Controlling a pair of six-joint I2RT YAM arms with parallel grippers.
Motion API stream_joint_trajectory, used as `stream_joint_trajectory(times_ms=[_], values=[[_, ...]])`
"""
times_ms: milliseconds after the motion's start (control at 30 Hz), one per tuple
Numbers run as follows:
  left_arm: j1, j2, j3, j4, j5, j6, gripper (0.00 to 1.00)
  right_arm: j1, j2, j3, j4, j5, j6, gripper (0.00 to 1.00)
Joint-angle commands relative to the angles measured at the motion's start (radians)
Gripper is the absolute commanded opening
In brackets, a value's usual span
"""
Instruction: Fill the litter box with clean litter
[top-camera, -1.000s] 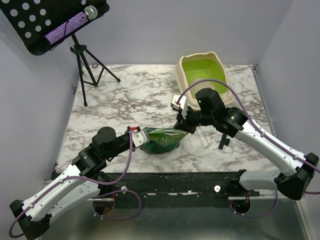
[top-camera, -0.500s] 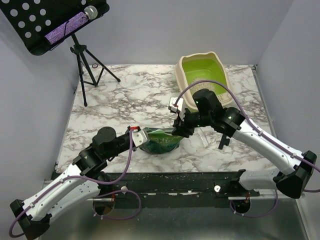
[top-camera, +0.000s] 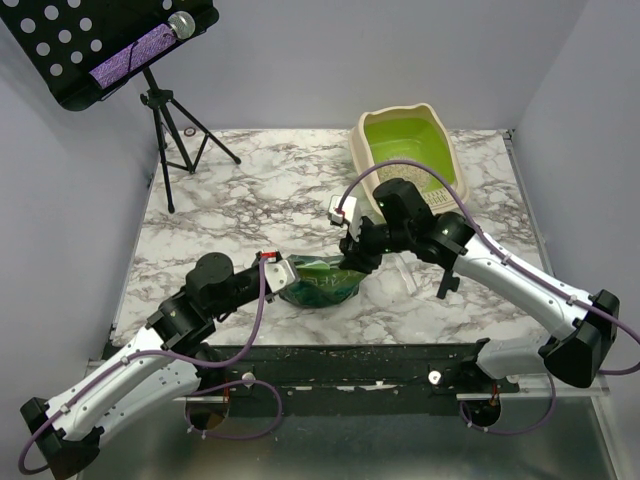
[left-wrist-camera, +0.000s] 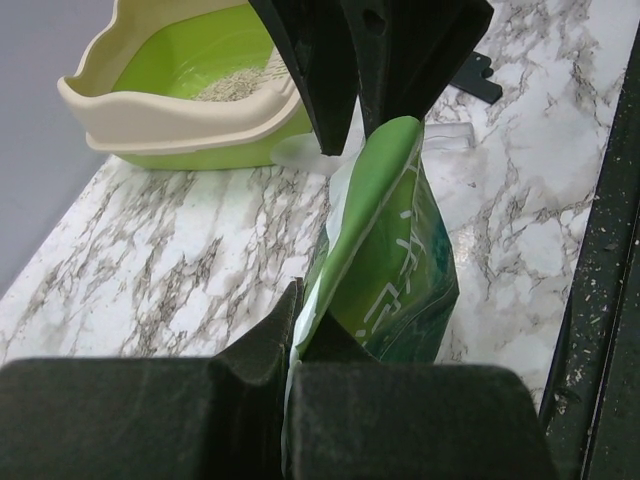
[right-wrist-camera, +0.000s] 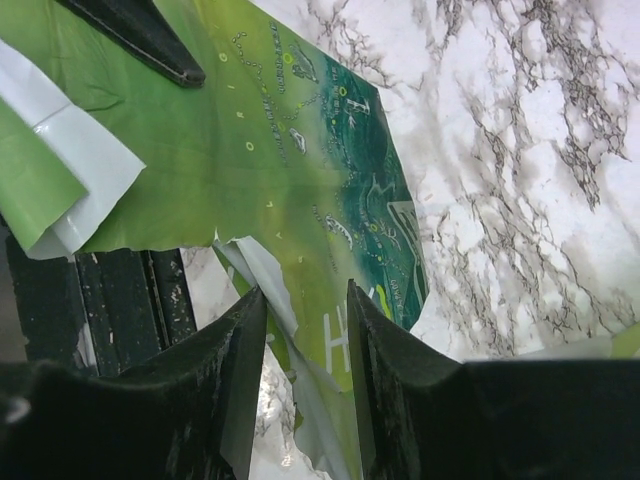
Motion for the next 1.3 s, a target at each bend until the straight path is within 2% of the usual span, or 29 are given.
stream_joint_trajectory(times_ms=[0,367,833,1267], values=[[-0.010,0.001,0.012,0.076,0.086,-0.029,0.00,0.008,0.014,0.014,0.036,0.061,-0.008,0.45],[-0.011,0.006,0.006,0.077,0.102,-0.032,0.00,0.008,-0.007,0.028,0.043,0.124,-0.015,0.45],[-0.019,0.000,0.005,0.068,0.100,-0.029,0.00,0.009,-0.035,0.037,0.035,0.124,-0.017,0.45],[-0.019,0.035,0.027,0.082,0.085,-0.029,0.00,0.015,0.088,-0.014,0.016,-0.011,-0.022,0.45]])
